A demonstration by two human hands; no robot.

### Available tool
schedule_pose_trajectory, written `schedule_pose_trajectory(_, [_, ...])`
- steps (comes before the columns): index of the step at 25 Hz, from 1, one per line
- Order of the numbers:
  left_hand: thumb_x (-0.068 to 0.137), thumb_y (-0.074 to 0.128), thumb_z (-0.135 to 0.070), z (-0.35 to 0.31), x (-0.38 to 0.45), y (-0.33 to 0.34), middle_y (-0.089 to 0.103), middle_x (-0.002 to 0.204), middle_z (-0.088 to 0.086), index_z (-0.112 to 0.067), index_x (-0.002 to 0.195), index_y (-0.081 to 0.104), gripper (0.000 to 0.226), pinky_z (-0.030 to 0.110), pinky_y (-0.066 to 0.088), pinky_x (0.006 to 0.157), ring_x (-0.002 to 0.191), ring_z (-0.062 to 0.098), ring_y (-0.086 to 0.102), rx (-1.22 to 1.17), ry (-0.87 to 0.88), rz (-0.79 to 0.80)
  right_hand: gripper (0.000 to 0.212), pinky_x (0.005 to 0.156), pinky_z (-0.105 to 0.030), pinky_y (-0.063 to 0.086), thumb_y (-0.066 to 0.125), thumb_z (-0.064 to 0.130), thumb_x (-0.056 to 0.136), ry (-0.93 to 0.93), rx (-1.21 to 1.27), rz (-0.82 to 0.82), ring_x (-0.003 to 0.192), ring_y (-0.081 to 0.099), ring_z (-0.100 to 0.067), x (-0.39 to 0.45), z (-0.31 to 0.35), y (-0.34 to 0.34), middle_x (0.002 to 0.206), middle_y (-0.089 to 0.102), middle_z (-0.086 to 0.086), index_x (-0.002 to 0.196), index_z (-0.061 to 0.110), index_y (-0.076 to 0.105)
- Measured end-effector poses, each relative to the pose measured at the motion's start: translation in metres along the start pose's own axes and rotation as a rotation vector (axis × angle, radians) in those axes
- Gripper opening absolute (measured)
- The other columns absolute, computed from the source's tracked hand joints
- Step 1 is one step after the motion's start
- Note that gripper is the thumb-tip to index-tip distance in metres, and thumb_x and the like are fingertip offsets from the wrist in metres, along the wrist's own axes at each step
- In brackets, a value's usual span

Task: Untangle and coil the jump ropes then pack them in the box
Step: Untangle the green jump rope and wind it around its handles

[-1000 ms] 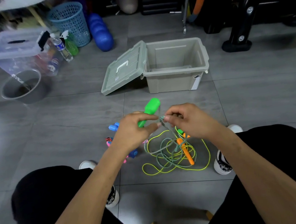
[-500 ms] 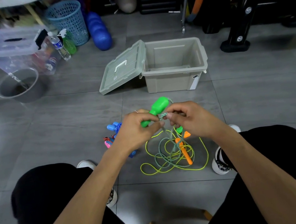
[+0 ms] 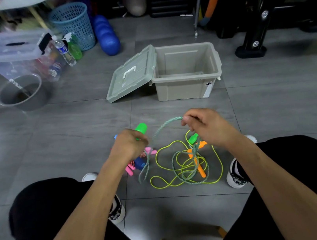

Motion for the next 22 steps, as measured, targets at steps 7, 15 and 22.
schedule_pose_trajectory(7, [0.086,0.070,-0.028,-0.045,-0.027,0.006,0.069,0.097,-0.006,-0.019,0.098,0.076,0.016,0.020,0.042,0.081,0.089,0.003,0.060,-0.200,0.467,-0.008,0.017,0.063,-0.029,0.048,0.054,0.018,0.095,-0.096,0.085,0.111,0.065,0.058,-0.015,-0.002,0.015,0.010,0.070,0.064,0.000,0.087,0.011,0.068])
schedule_pose_trajectory(15, [0.088,0.067,-0.019,-0.020,-0.018,-0.037,0.064,0.062,-0.018,-0.020,0.092,0.075,0.009,0.013,0.042,0.060,0.057,-0.004,0.053,-0.555,0.194,-0.295,0.026,0.067,-0.027,0.049,0.046,0.015,0.096,0.221,-0.091,0.321,0.069,0.058,-0.010,0.002,-0.040,0.035,0.072,0.060,0.010,0.077,0.023,0.062])
schedule_pose_trajectory(22, [0.081,0.074,-0.024,-0.012,-0.009,0.003,0.069,0.108,-0.004,-0.023,0.101,0.074,0.020,0.020,0.047,0.085,0.096,0.008,0.064,-0.043,0.147,0.105,0.018,0.064,-0.036,0.047,0.051,0.021,0.095,-0.069,0.018,0.155,0.072,0.059,-0.029,-0.001,0.018,0.016,0.081,0.065,-0.016,0.087,0.019,0.066])
Point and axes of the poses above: each hand's wrist, its own x-axis towards the middle knuckle, its own y-axis out of the palm, z = x × y, the point moved 6 cm from there along x, towards the middle knuckle
